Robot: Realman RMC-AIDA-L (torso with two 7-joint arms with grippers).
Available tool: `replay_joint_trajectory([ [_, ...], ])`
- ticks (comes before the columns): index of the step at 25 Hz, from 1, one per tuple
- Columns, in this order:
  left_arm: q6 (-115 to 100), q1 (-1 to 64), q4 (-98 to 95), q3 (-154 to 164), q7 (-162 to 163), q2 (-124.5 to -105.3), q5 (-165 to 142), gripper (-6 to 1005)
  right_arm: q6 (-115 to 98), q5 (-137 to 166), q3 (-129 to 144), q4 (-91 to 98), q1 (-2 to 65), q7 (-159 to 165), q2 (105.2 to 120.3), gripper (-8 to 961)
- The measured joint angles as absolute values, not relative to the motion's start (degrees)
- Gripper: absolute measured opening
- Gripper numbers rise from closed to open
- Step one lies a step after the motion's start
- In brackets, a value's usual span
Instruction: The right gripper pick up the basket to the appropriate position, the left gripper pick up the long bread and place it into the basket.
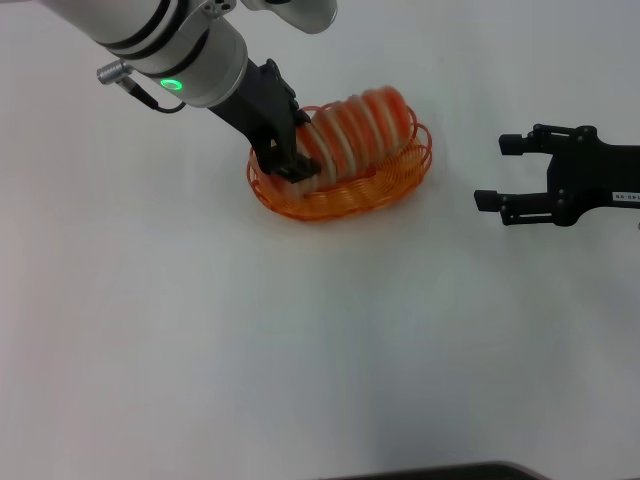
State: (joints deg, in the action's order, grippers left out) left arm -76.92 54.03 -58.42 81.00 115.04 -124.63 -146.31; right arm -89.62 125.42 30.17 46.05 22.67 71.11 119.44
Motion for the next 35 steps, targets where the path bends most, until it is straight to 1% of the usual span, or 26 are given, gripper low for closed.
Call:
replay_joint_trajectory([
  [2, -76.8, 53.8, -58.4, 81.0, 115.1, -124.63, -146.0, 381, -89.6, 125.4, 30.2, 46.1, 22.7, 71.1, 119.44, 878],
  [8, -77.7, 52.9, -58.7, 79.0, 115.7, -124.44, -145.1, 665, -89.6, 125.4, 30.2, 46.1, 22.7, 71.1, 119.44, 878],
  [12, -81.3, 49.2, -61.2, 69.0, 114.0, -124.06, -140.7, 826, -89.6, 125.2, 29.9, 46.1, 22.7, 71.1, 119.44, 878],
  [15, -87.3, 44.4, -63.0, 57.8, 109.6, -123.6, -135.2, 862, -89.6, 125.2, 29.8, 46.1, 22.7, 71.1, 119.44, 878],
  [19, -97.0, 37.2, -63.9, 46.8, 104.0, -122.46, -129.0, 910, -90.3, 125.1, 29.8, 46.5, 22.7, 71.0, 119.42, 878],
  [21, -100.3, 33.1, -63.9, 43.4, 101.2, -121.94, -126.6, 934, -90.9, 125.1, 29.7, 47.2, 22.7, 70.9, 119.45, 878],
  [23, -102.5, 27.9, -63.1, 40.4, 98.0, -121.42, -124.2, 934, -91.3, 125.1, 29.7, 47.5, 22.6, 70.7, 119.47, 878],
  [25, -103.3, 23.8, -61.6, 38.6, 94.0, -121.29, -122.8, 934, -91.5, 125.2, 29.7, 47.6, 22.7, 70.7, 119.47, 878],
  [27, -103.0, 20.7, -60.0, 37.6, 89.7, -121.64, -122.2, 934, -91.5, 125.2, 29.7, 47.6, 22.8, 70.6, 119.47, 878],
  [30, -101.9, 18.5, -57.0, 37.2, 85.4, -122.27, -122.6, 934, -91.2, 125.2, 29.9, 47.6, 23.0, 70.5, 119.46, 878],
  [35, -99.6, 18.3, -51.6, 37.1, 83.3, -122.11, -123.6, 934, -90.7, 125.2, 30.2, 47.6, 23.1, 70.4, 119.44, 878],
])
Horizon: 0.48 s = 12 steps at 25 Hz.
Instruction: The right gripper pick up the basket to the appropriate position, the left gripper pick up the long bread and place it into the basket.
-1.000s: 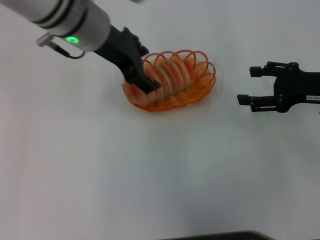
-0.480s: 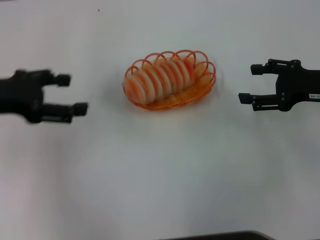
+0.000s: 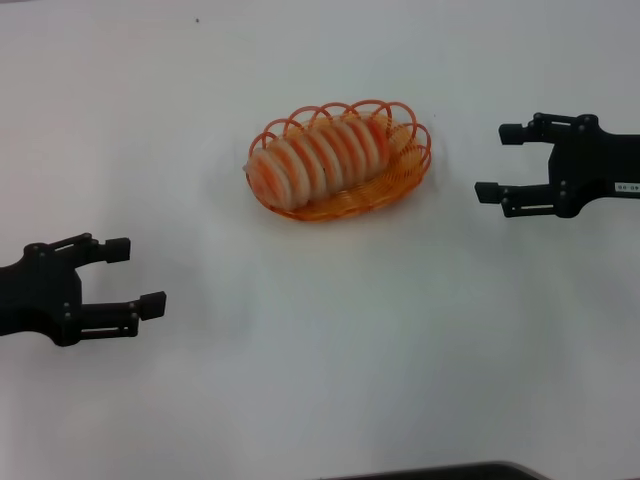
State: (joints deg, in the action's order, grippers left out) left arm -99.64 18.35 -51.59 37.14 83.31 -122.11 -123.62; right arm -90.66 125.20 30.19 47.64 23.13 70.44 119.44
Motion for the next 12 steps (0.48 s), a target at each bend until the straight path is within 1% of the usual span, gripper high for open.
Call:
replay_joint_trajectory([
  [12, -97.6, 18.5, -50.4, 36.7, 81.0, -122.34, -123.3, 934, -90.1, 125.2, 30.2, 47.4, 23.3, 69.8, 119.45, 878],
])
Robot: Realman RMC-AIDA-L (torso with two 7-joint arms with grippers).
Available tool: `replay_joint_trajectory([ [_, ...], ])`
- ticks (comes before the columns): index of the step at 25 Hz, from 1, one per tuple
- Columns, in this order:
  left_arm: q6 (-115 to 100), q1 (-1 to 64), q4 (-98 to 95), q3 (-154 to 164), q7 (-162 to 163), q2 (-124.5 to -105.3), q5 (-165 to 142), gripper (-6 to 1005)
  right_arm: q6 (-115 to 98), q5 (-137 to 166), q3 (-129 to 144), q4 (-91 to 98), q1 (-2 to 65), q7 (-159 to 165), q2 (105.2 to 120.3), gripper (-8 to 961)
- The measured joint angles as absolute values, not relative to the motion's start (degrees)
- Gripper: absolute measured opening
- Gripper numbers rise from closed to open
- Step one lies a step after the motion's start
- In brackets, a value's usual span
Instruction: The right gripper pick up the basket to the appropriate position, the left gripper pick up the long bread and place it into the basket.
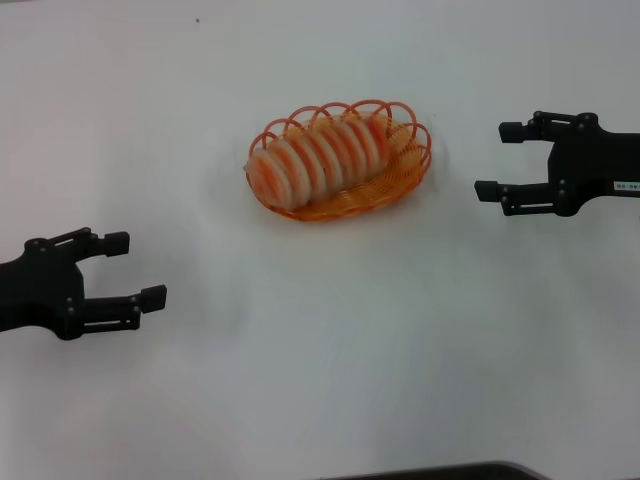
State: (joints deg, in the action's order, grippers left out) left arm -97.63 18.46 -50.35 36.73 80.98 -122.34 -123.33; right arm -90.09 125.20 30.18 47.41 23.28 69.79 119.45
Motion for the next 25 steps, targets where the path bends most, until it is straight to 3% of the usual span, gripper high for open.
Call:
replay_joint_trajectory([
  [25, -97.6, 18.7, -50.3, 36.3, 80.3, -122.56, -123.2, 934, -89.7, 125.2, 30.2, 47.0, 23.4, 69.8, 119.53, 878],
])
